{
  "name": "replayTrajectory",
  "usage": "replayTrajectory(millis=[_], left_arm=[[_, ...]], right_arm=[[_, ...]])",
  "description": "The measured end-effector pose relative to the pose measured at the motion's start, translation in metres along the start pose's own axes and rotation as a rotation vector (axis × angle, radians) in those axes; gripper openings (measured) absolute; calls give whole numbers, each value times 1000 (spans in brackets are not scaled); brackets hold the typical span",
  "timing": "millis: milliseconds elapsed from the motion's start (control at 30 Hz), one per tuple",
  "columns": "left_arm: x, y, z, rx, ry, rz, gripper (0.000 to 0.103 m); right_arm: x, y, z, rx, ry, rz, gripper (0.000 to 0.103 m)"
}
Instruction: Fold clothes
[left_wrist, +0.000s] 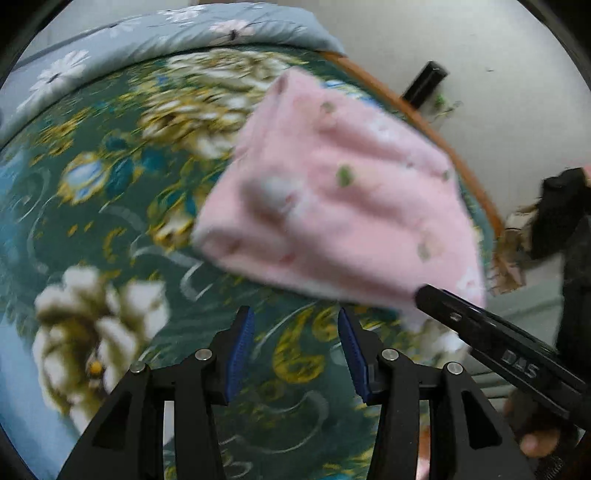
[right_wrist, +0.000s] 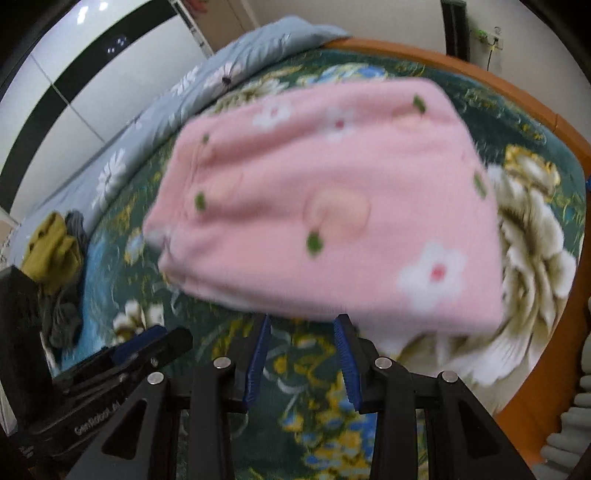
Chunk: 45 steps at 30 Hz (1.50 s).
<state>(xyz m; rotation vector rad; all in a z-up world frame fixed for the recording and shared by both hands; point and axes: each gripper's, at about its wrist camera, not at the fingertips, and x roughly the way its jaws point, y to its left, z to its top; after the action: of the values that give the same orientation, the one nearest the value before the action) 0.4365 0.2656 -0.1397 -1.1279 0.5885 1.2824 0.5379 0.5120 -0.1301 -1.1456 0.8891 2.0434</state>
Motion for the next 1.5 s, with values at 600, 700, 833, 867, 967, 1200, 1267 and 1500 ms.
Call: replayTrajectory(millis=[600,700,833,867,967,1200,1267,1500], left_arm=[[10,28,-38,-8,-20,111,72],[10,31,-40,9,-18,95,72],[10,37,-37,19,-14,86,86],[10,38,-36,20,-11,88,86],[9,40,-36,27,-12,88,86],[11,45,-35,41,-2,131,87],[10,49,-37,37,-12,129,87],[7,57,-42,21,-30,126,86]], right_arm=[[27,10,-45,93,-46,-191,54],[29,16,-47,101,-51,-208,57],[30,25,-48,92,-52,-242,60],[30,27,-48,94,-52,-251,60],[31,32,-47,101,-50,-277,62],[43,56,-43,111,-48,-328,64],[43,59,-43,117,-48,-336,64],[46,69,-46,127,-60,-368,65]])
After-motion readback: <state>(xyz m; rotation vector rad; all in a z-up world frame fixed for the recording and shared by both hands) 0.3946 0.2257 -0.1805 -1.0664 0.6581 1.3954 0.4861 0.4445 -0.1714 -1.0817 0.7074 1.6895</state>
